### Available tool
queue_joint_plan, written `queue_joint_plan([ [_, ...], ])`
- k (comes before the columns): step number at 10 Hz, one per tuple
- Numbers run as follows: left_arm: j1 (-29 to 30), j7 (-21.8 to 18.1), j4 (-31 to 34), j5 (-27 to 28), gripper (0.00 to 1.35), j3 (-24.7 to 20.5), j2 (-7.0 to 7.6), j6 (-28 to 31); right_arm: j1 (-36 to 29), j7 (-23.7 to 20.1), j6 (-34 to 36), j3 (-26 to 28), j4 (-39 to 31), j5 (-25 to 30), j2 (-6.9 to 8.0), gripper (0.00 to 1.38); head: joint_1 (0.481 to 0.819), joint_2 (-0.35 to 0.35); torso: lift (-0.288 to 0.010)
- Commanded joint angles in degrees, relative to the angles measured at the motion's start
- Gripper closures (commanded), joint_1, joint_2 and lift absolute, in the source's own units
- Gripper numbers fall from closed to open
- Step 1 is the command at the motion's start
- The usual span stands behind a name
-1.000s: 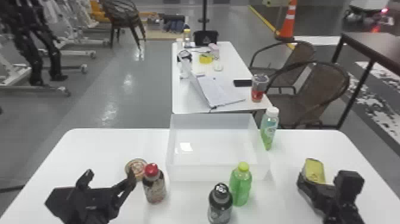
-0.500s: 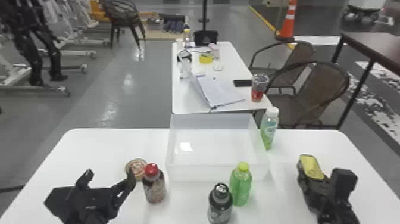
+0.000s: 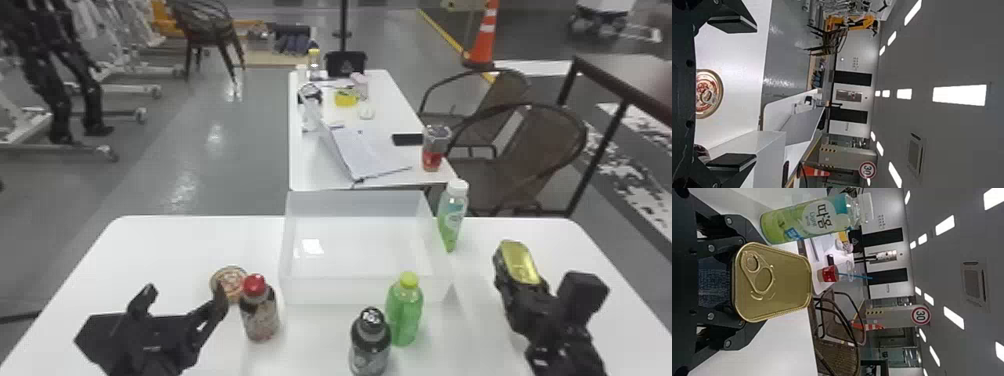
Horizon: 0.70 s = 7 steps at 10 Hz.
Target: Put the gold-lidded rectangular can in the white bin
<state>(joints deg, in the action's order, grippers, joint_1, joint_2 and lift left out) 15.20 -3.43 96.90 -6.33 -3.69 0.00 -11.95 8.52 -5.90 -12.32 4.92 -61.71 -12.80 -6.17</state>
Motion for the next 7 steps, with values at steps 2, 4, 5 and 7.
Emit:
queue_joint_plan([
  [2, 0.0, 0.0, -0.1, 0.0, 0.14, 0.0, -0.15, 0.2, -6.0, -0.1, 8.1, 0.0, -16.0, -2.3, -0.07, 1.25, 0.549, 0.0, -0.1],
  [4, 0.0, 0.0, -0.1, 0.0, 0.14, 0.0, -0.15, 0.5, -9.3, 0.0, 14.1, 0.0, -26.4, -3.7, 0.2, 1.25, 0.549, 0.0, -0.1],
  [5, 0.0, 0.0, -0.1, 0.0, 0.14, 0.1, -0.15, 0.8, -9.7, 0.0, 18.6, 0.0, -30.5, -3.9, 0.46, 1.25, 0.549, 0.0, -0.1],
  [7, -0.2, 0.0, -0.2, 0.0, 0.14, 0.6, -0.15, 1.1, -8.1, 1.1, 26.9, -1.3, -36.5, -5.8, 0.64, 1.25, 0.549, 0.0, -0.1],
])
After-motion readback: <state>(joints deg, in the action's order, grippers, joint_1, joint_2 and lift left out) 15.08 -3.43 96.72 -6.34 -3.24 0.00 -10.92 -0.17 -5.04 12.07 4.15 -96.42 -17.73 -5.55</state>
